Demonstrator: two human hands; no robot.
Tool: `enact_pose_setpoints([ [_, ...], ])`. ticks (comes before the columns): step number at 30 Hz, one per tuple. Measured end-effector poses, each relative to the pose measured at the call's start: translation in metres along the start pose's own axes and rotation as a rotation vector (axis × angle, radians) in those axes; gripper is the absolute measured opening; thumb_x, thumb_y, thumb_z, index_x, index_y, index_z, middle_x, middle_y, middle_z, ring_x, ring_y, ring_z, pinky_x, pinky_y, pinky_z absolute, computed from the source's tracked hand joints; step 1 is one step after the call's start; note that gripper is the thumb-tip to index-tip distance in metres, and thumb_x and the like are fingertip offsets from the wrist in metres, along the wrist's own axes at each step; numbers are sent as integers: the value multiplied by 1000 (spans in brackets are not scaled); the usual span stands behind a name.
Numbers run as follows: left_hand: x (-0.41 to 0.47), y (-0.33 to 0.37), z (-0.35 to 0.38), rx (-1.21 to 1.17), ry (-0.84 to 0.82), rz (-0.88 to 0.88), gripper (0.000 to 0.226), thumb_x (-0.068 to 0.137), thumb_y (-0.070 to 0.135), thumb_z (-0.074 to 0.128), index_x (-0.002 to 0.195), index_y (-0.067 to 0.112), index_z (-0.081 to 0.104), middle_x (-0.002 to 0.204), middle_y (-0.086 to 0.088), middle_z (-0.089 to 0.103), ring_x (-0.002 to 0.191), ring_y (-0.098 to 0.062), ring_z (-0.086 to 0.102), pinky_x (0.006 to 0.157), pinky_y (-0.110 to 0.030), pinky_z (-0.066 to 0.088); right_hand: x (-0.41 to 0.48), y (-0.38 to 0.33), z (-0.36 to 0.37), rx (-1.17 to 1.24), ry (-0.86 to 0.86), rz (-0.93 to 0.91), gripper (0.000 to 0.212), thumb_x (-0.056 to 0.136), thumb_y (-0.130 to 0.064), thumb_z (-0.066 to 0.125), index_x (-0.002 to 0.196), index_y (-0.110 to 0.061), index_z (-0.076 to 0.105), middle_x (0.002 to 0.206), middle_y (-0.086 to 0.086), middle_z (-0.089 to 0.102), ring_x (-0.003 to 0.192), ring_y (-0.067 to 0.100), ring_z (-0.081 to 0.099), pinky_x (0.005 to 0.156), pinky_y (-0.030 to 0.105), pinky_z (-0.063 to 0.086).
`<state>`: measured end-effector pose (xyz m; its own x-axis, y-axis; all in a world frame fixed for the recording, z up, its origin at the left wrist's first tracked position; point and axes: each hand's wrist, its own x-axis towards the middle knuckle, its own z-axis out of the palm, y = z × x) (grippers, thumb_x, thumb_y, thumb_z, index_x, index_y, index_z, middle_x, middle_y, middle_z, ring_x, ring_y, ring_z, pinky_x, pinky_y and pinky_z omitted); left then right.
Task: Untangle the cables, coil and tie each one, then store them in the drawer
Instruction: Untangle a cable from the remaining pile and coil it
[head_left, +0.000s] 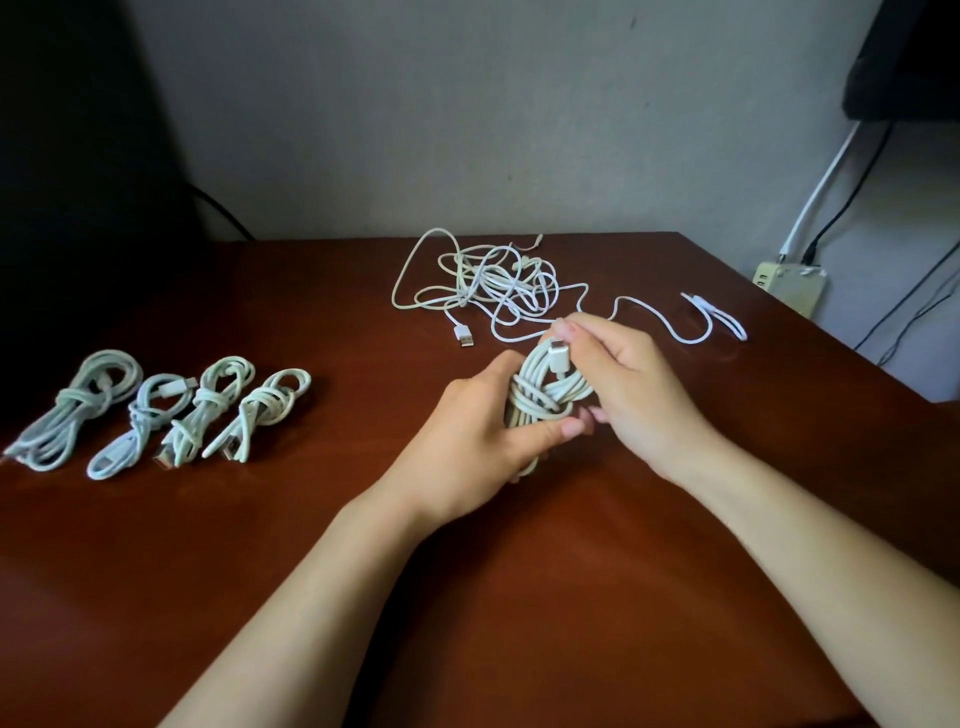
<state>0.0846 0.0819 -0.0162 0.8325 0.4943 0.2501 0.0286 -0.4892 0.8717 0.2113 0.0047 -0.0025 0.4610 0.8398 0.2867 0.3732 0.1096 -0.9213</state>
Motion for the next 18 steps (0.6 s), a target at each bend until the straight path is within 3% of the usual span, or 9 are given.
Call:
enact_pose_setpoints([
  [4, 0, 0, -1, -126, 6, 22, 34, 73, 41, 76, 88, 20, 53, 62, 6, 63, 53, -14, 51, 51, -33, 44, 1, 0, -2, 204, -39, 69, 36, 102, -20, 40, 72, -25, 60, 59, -14, 50, 48, 0, 44, 40, 11, 32],
  [9, 2, 0, -2, -217, -15, 38, 27, 73, 31, 71, 87, 19, 51, 63, 4, 62, 52, -16, 48, 49, -27, 42, -1, -5, 0, 408, -61, 145, 28, 102, -18, 38, 79, -17, 53, 55, -11, 48, 42, 1, 40, 36, 13, 27],
  [14, 2, -4, -3, -155, 43, -1, 45, 69, 35, 82, 97, 13, 54, 72, 5, 66, 50, -8, 51, 52, -26, 43, 0, -2, 3, 76, 25, -21, 30, 101, -19, 41, 75, -14, 54, 59, -3, 48, 45, 4, 43, 36, 14, 31],
  [18, 2, -4, -5, -40, 50, -41, 39, 72, 29, 81, 102, 20, 57, 80, 8, 68, 57, -2, 58, 57, -16, 46, 1, 6, 4, -33, 73, -31, 31, 101, -23, 41, 76, -17, 58, 56, -7, 52, 45, 9, 45, 37, 16, 33],
])
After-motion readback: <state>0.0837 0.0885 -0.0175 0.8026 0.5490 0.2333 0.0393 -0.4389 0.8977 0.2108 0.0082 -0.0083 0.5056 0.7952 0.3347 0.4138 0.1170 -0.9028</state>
